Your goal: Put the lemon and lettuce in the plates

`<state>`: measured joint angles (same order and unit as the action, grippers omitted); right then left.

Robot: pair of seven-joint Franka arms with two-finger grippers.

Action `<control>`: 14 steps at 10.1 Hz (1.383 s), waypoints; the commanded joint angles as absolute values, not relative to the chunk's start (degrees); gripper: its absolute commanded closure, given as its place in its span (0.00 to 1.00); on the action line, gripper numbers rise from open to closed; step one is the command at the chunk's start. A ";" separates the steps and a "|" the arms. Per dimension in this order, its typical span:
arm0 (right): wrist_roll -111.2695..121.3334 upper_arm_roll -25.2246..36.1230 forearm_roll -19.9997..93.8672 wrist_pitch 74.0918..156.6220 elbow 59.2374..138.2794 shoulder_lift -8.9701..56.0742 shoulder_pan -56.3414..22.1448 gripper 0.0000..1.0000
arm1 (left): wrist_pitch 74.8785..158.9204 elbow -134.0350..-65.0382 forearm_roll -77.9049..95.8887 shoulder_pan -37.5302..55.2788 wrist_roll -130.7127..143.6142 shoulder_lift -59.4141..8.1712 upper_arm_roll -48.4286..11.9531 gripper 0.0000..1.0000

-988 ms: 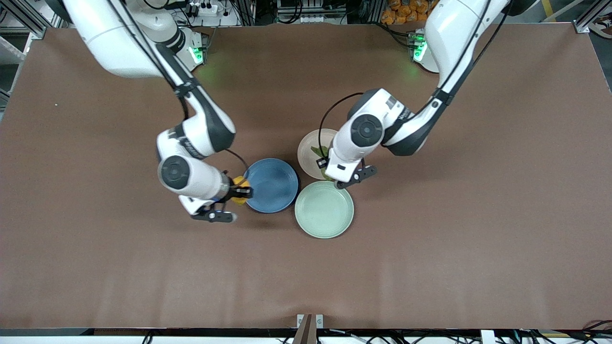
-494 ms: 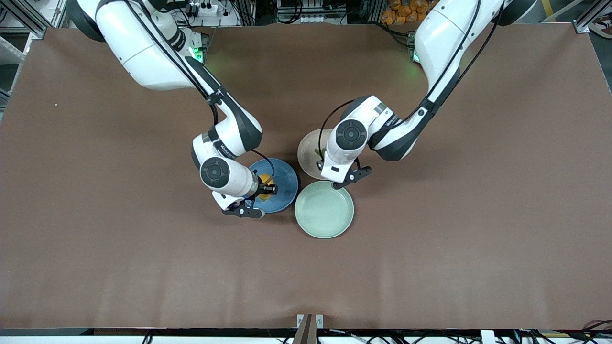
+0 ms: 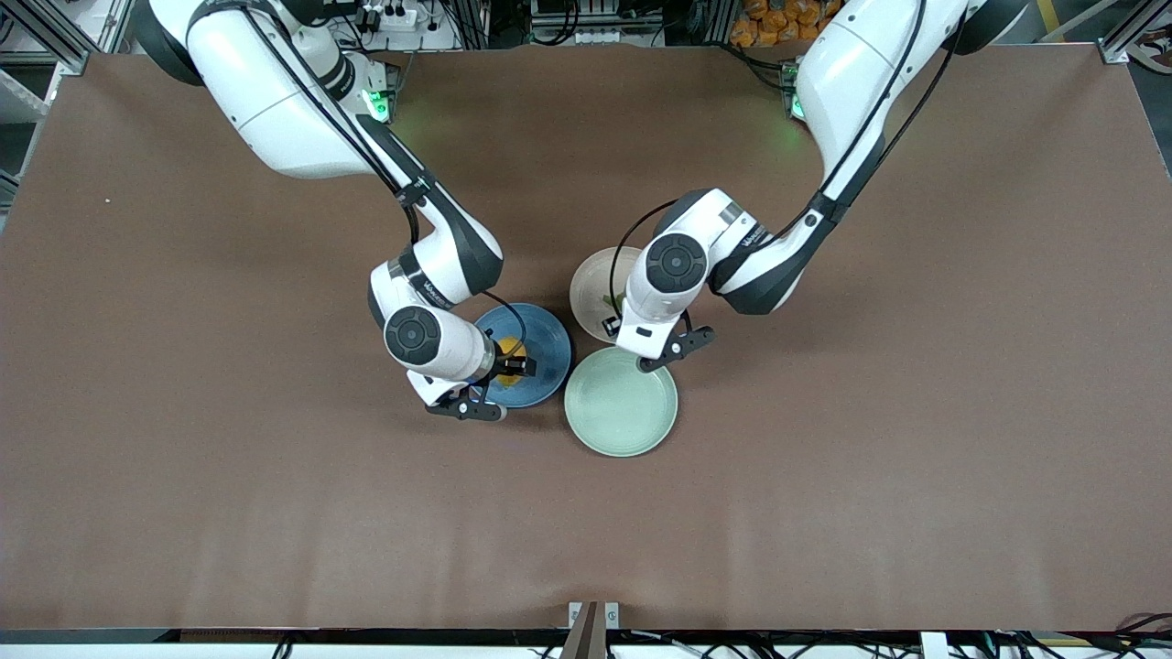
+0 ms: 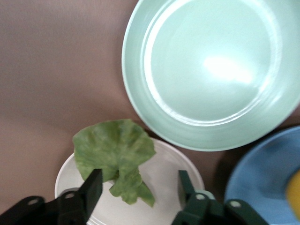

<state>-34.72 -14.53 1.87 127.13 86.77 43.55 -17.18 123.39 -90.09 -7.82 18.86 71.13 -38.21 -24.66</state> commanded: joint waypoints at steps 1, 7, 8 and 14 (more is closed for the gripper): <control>-35.07 -14.68 0.70 120.80 84.21 40.45 -15.05 0.00 | 119.20 -90.35 -9.40 16.45 73.13 -31.67 -24.87 0.00; -29.64 -12.31 -6.56 103.22 81.12 26.57 -2.48 0.00 | 110.58 -90.26 -9.67 3.36 53.05 -17.60 -24.87 0.00; -24.92 -12.39 -6.68 102.23 81.12 24.28 0.76 0.00 | 109.17 -90.26 -9.58 1.25 48.13 -15.93 -24.96 0.00; -19.68 -10.46 -6.68 86.68 81.03 8.54 3.43 0.00 | 100.11 -90.26 -6.25 -10.00 27.71 -7.92 -25.14 0.00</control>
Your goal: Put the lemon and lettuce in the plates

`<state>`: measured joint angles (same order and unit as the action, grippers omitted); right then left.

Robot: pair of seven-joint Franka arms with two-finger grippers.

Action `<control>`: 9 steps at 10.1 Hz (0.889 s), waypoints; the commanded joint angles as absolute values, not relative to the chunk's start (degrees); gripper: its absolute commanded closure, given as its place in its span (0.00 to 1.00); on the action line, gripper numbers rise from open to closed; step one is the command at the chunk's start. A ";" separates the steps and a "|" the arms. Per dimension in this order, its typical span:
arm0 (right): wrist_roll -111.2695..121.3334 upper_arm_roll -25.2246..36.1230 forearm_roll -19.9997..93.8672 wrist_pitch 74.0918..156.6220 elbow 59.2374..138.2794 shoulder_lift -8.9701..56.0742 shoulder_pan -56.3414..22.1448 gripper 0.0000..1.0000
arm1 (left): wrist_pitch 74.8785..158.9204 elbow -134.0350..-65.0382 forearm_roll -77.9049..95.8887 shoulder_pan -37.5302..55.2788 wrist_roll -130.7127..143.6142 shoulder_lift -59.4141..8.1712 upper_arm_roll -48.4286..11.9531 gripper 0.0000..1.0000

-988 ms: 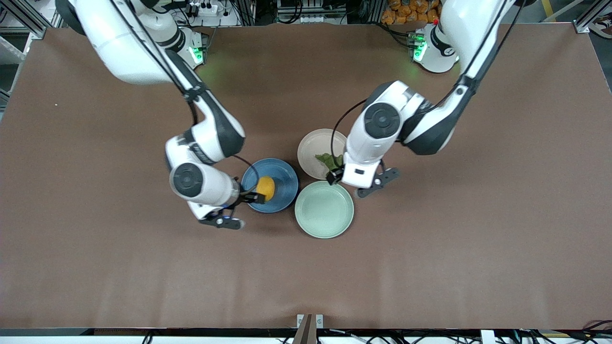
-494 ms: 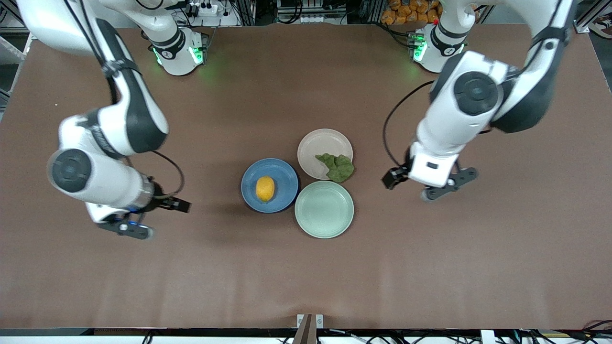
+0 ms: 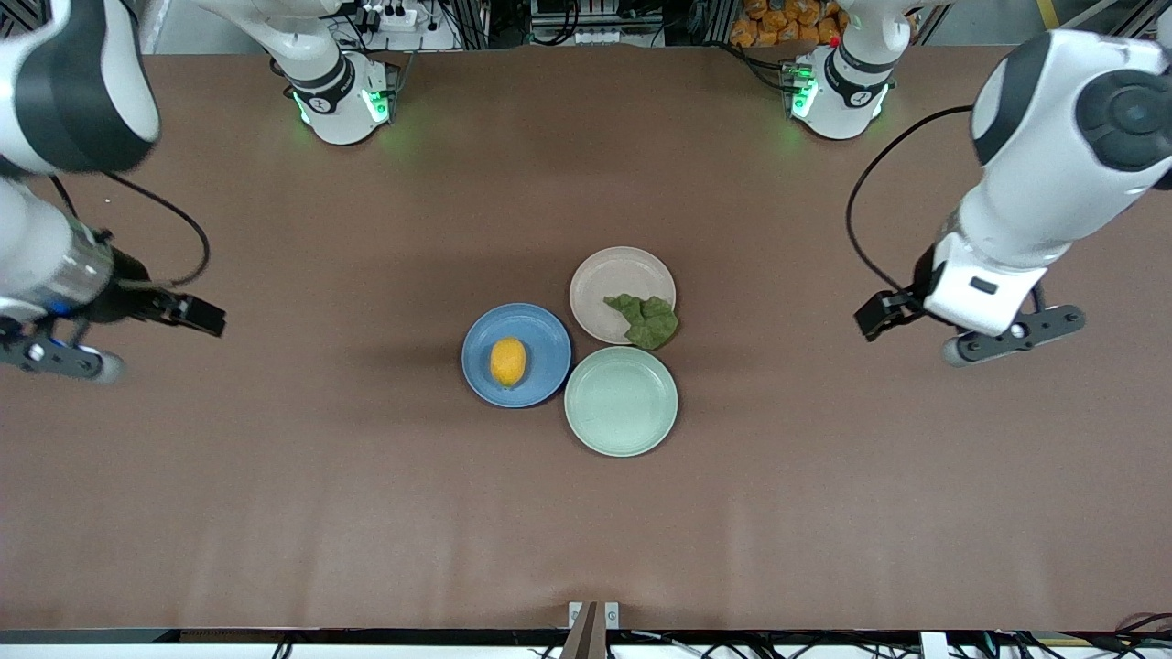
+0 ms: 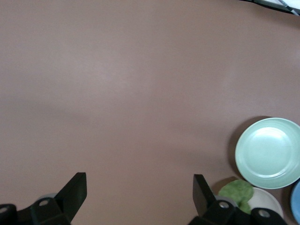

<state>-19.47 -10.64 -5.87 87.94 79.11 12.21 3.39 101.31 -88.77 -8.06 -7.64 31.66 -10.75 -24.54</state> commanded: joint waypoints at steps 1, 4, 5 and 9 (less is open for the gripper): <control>-19.69 -10.37 -7.29 86.05 81.04 7.92 2.99 0.00 | 98.72 -90.26 -5.54 -11.06 25.77 -7.13 -25.14 0.00; -20.56 -10.63 -10.44 87.01 80.86 7.91 2.72 0.00 | 96.16 -90.26 -4.22 -13.18 21.89 -4.84 -25.05 0.00; -20.31 -10.46 -10.46 87.01 80.34 7.91 2.81 0.00 | 95.63 -90.35 -3.78 -13.79 20.58 -4.14 -24.87 0.00; -11.96 -5.13 -5.29 87.19 78.66 8.00 2.64 0.00 | 94.93 -90.53 -1.58 -6.51 14.42 -2.90 -13.45 0.00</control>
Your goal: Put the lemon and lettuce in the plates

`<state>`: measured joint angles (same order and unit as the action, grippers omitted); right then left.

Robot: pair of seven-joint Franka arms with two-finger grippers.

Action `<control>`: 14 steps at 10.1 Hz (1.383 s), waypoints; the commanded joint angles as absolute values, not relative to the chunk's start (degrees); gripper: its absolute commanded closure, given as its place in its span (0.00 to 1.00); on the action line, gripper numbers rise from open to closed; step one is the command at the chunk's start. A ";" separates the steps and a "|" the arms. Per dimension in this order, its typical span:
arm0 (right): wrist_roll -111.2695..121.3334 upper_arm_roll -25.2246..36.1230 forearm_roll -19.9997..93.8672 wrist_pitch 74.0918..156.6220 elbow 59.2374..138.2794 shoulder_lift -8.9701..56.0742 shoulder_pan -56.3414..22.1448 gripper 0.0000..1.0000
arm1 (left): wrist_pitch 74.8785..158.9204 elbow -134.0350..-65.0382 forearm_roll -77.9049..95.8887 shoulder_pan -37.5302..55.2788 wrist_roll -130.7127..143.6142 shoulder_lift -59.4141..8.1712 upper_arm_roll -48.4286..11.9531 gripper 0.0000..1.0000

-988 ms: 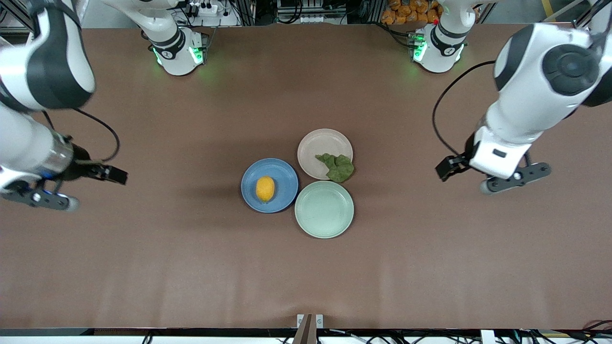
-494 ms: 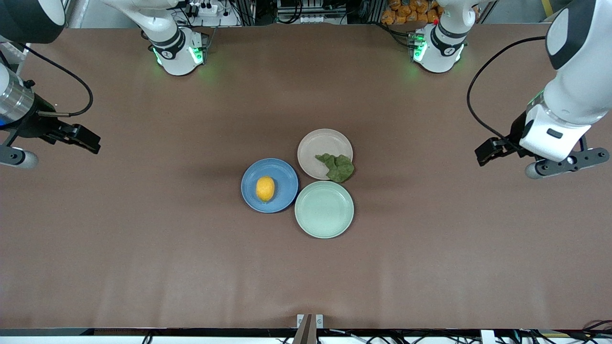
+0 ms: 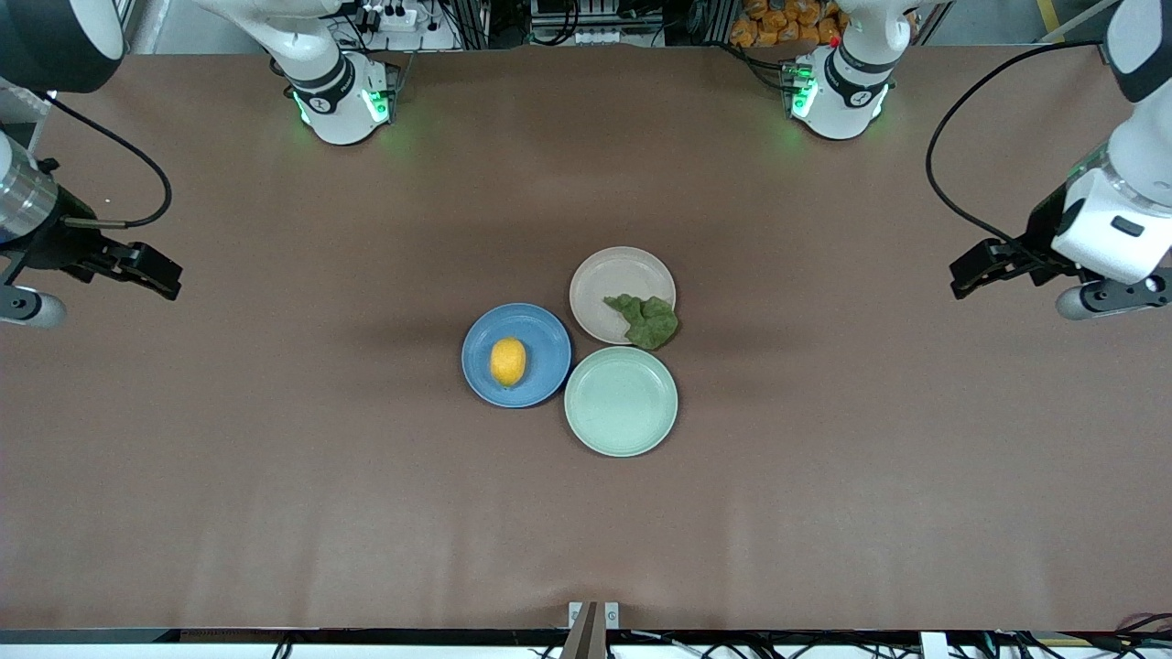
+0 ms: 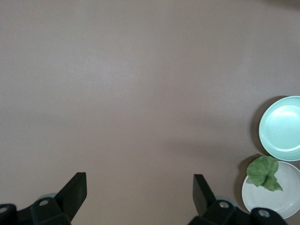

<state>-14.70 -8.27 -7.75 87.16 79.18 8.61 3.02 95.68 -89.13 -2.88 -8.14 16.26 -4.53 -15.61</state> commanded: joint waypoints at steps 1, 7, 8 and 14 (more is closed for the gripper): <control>-11.95 -3.01 -1.79 87.10 78.66 7.82 2.20 0.00 | 94.66 -90.44 -1.58 -6.50 14.41 -2.81 -13.36 0.00; -11.96 -0.62 -1.50 91.06 82.35 5.72 -0.17 0.00 | 90.89 -90.44 -1.50 -6.06 9.05 0.61 -13.54 0.00; -11.78 -0.62 -1.49 90.71 82.35 5.63 -0.44 0.00 | 90.18 -90.44 -1.49 -6.06 9.05 0.88 -13.45 0.00; -4.40 -0.88 -1.14 88.95 82.35 5.63 -0.18 0.00 | 88.86 -89.57 -0.26 -6.15 9.05 0.53 -13.27 0.00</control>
